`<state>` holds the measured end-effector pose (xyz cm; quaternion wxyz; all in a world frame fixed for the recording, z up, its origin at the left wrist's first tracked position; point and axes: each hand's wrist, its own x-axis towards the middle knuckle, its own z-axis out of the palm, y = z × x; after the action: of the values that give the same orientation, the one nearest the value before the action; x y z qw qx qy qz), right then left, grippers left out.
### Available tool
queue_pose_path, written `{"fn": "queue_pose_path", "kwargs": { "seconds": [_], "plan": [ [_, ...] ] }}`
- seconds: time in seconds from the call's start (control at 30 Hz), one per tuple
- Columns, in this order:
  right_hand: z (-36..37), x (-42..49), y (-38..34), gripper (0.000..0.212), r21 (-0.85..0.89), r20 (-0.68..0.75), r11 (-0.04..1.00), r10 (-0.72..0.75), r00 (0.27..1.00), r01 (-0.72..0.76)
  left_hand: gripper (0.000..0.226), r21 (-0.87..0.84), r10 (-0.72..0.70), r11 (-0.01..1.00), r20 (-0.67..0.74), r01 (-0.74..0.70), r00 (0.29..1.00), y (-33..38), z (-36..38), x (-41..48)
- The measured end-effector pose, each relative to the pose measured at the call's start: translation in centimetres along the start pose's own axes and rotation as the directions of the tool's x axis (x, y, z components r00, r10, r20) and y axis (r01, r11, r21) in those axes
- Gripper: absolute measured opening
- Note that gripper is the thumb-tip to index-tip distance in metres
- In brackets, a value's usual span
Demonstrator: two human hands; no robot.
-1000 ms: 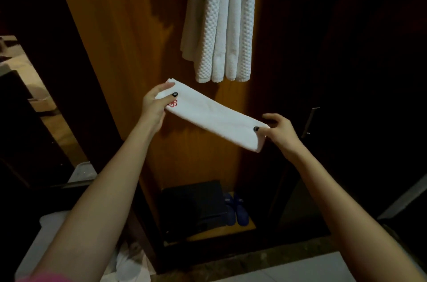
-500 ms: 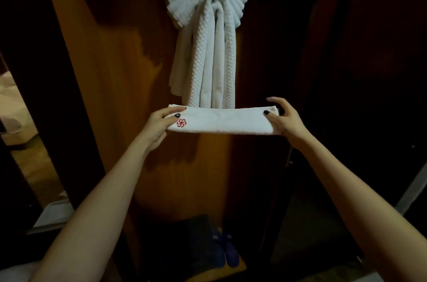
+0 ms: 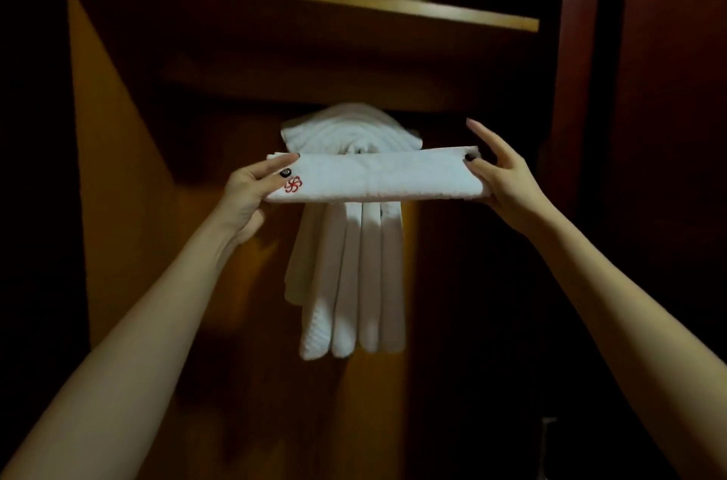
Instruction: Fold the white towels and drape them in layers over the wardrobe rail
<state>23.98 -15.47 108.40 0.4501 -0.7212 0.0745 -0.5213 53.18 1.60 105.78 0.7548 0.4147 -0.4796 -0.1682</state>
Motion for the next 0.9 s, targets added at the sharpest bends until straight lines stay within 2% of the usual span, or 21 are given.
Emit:
{"fn": "queue_pose_path", "kwargs": {
  "seconds": [0.1,0.23,0.33,0.43,0.6,0.73,0.83,0.9],
  "plan": [
    [0.0,4.0,-0.4,0.052,0.007,0.031,1.0,-0.013,0.999,0.013,0.05,0.033,0.072,0.997,-0.032,-0.071,0.997,1.2,0.7,3.6],
    [-0.2,8.8,0.7,0.04,-0.022,0.076,0.998,0.055,0.996,-0.053,0.034,0.082,0.139,0.988,-0.093,-0.132,0.986,1.9,1.2,7.4],
    [-0.6,12.5,1.4,0.031,0.066,0.126,0.994,0.083,0.989,-0.091,0.032,0.093,0.174,0.982,-0.122,-0.163,0.977,3.0,1.3,10.3],
    [-0.4,16.0,1.2,0.021,0.155,0.161,0.985,0.047,0.986,-0.073,0.035,0.063,0.192,0.981,-0.125,-0.185,0.973,4.2,2.0,12.9],
    [0.9,21.7,1.7,0.035,0.232,0.113,0.973,-0.028,0.993,0.001,0.041,0.102,0.21,0.976,-0.165,-0.195,0.964,4.9,2.4,17.3],
    [2.9,25.6,3.4,0.036,0.235,0.066,0.971,0.034,0.997,-0.049,0.046,0.055,0.186,0.983,-0.308,-0.177,0.933,4.2,2.6,19.7],
    [4.6,27.4,4.9,0.039,0.235,0.02,0.966,0.102,0.995,-0.104,0.046,0.05,0.152,0.988,-0.316,-0.144,0.936,2.7,2.6,20.9],
    [4.9,28.0,6.2,0.037,0.238,-0.015,0.968,0.088,0.996,-0.082,0.046,0.027,0.138,0.99,-0.302,-0.137,0.943,1.4,2.0,21.3]
  ]
}}
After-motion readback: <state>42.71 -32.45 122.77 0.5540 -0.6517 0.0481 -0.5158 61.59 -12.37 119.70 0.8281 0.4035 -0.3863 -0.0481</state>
